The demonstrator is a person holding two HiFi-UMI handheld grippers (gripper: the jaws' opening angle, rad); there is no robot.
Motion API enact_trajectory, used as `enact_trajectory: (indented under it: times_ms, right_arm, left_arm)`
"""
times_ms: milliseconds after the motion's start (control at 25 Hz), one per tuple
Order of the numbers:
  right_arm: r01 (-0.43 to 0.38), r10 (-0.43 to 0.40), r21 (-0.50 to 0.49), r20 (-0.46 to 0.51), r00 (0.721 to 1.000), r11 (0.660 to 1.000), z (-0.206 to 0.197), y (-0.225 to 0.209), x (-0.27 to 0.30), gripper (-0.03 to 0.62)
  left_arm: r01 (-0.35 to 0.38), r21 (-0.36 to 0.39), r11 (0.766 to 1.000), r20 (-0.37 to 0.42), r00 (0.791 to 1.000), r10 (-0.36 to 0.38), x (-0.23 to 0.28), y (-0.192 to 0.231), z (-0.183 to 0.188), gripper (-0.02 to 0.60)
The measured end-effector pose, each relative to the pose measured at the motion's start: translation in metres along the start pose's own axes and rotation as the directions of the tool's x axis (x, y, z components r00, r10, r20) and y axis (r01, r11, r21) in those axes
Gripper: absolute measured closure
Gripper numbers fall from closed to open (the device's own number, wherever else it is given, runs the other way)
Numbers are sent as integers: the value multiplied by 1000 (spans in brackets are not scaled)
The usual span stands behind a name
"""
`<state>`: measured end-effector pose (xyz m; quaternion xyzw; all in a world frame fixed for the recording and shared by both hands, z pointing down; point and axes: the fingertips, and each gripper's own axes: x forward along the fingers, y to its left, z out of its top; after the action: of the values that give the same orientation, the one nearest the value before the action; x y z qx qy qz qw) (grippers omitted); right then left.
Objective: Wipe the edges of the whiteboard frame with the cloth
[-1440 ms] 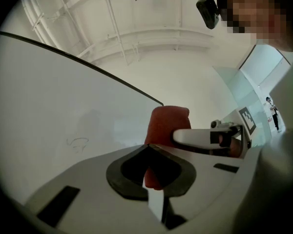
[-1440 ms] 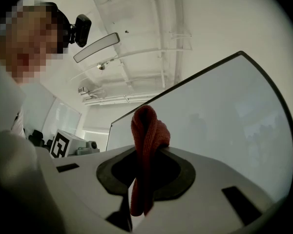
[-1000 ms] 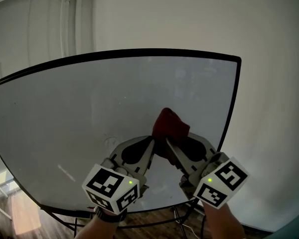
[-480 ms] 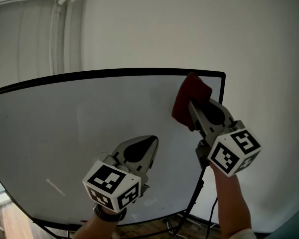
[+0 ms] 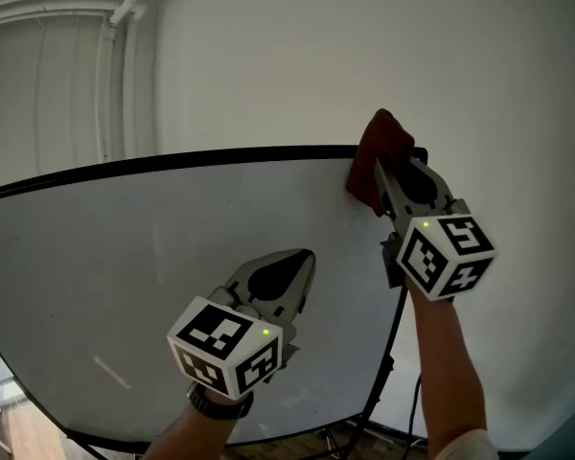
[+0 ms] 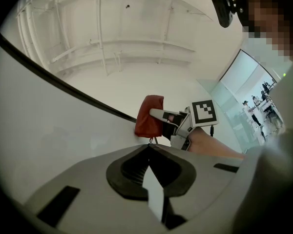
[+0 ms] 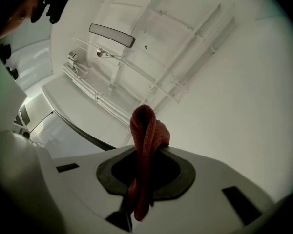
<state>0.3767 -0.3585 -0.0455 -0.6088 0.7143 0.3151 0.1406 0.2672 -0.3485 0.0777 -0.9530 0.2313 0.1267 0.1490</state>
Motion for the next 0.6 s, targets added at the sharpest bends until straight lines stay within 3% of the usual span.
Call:
enact_trajectory:
  times_ms: [240,440,600]
  right_arm:
    - [84,-80,-68,47,996,994,6,-28,-2,533]
    - [217,-206,-206,72,976,954,4,-63,-5,533]
    - [223,-217,-287,50,975,932,0,-76,20,534]
  left_arm:
    - [39,23,999,40,998,-40,31,-15,18,572]
    - [65,25,998,41,997,-66,44,-27,12,572]
    - [56,14,998,25,998,-56,54,-20,8,572]
